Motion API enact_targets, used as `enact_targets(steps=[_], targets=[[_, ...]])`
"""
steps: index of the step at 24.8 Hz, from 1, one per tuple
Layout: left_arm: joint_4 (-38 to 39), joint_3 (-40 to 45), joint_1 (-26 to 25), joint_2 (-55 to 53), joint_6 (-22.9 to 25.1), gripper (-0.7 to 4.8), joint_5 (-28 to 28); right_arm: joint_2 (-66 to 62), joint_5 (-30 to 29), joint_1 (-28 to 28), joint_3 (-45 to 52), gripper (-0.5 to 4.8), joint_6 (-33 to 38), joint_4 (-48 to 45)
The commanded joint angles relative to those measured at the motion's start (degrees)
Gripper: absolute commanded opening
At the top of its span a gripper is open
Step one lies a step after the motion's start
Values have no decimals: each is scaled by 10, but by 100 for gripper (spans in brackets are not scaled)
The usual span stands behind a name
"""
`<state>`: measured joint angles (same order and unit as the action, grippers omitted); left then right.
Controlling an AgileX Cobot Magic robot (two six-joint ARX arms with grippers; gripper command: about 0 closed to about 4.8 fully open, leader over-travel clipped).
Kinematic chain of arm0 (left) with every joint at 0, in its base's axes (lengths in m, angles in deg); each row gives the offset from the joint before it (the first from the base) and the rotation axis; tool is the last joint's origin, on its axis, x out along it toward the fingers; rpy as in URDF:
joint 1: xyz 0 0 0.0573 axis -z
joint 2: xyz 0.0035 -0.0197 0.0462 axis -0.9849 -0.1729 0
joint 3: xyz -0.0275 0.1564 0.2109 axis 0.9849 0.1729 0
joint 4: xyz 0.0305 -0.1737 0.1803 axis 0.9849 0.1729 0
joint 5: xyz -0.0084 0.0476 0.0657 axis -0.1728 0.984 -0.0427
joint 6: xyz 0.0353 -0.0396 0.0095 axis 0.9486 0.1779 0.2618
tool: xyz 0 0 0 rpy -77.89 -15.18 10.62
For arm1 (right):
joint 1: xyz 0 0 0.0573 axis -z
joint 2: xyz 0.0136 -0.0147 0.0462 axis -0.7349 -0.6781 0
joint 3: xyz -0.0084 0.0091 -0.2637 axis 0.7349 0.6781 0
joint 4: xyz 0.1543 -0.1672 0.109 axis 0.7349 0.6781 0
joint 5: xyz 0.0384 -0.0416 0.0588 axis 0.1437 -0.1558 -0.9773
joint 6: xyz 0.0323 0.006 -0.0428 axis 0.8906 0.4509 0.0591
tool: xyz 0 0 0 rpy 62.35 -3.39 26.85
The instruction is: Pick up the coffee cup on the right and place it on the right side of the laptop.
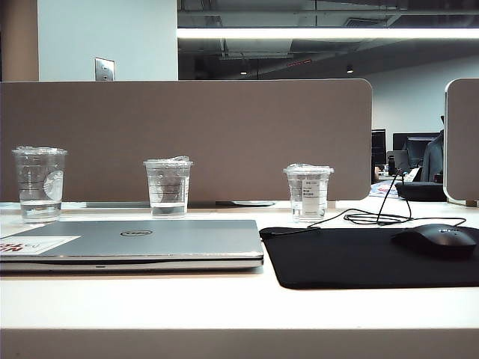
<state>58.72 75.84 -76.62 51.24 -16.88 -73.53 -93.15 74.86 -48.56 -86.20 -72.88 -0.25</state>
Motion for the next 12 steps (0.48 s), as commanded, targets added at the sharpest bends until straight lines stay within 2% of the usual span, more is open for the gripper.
enact_targets(steps=[1,6,12], targets=[[-7,-33,-1,-45,-14,-5,-16,-59,-24,0,-33,-5,1,-45],[-15,-83,5,-134,-14,-5,-46,-170,-70,0,-71,-5,0,-112],[-17,-138,57,-236,-12,-5,-52,-288,-82,-1,-99,-5,1,-199]])
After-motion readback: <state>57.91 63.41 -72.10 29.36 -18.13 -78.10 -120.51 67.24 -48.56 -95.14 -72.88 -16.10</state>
